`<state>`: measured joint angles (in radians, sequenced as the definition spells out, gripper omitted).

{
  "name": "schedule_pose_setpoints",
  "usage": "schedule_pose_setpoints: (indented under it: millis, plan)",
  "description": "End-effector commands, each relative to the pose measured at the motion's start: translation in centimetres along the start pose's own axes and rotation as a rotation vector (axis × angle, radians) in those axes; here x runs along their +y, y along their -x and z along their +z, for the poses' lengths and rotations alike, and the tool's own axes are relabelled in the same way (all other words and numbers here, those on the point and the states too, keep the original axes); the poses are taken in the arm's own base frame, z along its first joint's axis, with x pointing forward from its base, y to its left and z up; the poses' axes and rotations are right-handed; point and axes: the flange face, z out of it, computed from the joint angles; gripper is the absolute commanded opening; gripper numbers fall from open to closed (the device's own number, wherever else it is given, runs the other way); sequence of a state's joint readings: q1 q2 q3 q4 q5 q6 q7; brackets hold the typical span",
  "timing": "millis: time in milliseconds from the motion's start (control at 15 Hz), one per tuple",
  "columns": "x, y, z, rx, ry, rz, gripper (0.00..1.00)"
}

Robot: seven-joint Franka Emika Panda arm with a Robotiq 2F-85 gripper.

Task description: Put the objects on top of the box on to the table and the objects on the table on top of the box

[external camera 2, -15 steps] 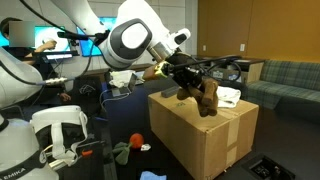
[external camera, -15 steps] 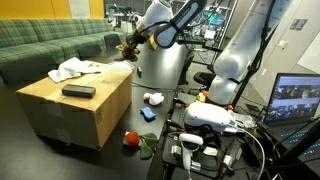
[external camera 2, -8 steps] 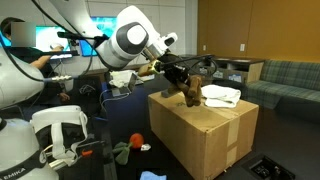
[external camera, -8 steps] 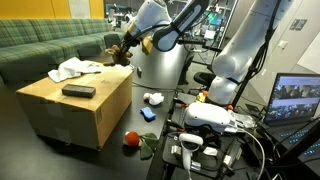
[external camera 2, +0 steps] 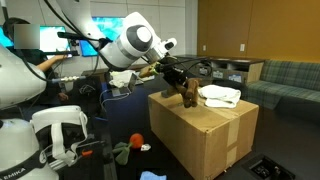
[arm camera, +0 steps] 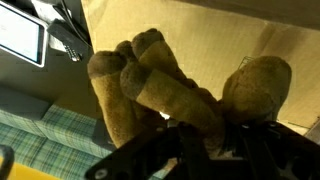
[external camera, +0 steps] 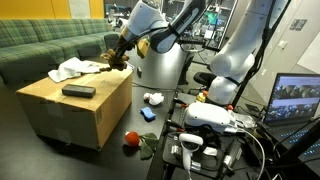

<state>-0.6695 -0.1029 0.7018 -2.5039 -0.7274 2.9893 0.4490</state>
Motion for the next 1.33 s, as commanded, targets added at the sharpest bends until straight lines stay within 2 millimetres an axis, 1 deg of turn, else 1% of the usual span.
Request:
schedule_pose_setpoints:
  millis: [0,400,533,667,933,1067,1200,1267]
  plan:
    - [0.3,-1.8,2.2,-0.028,-0.007,0.017,0.04]
    - [-0.1,-2.9,8.8,-0.191,-0.018,0.007,0.04]
    - [-0.4,-3.3,10.6,-0.228,-0.035,0.011,0.04]
    - [-0.5,-3.8,11.7,-0.263,-0.061,0.012,0.04]
    - [0.1,-5.2,11.2,-0.338,-0.12,-0.004,0.04]
    - [0.6,-5.8,10.1,-0.398,-0.165,-0.011,0.04]
    - [0.9,-5.7,8.8,-0.48,-0.196,-0.022,0.04]
    - [1.3,-5.8,8.0,-0.508,-0.206,-0.03,0.37]
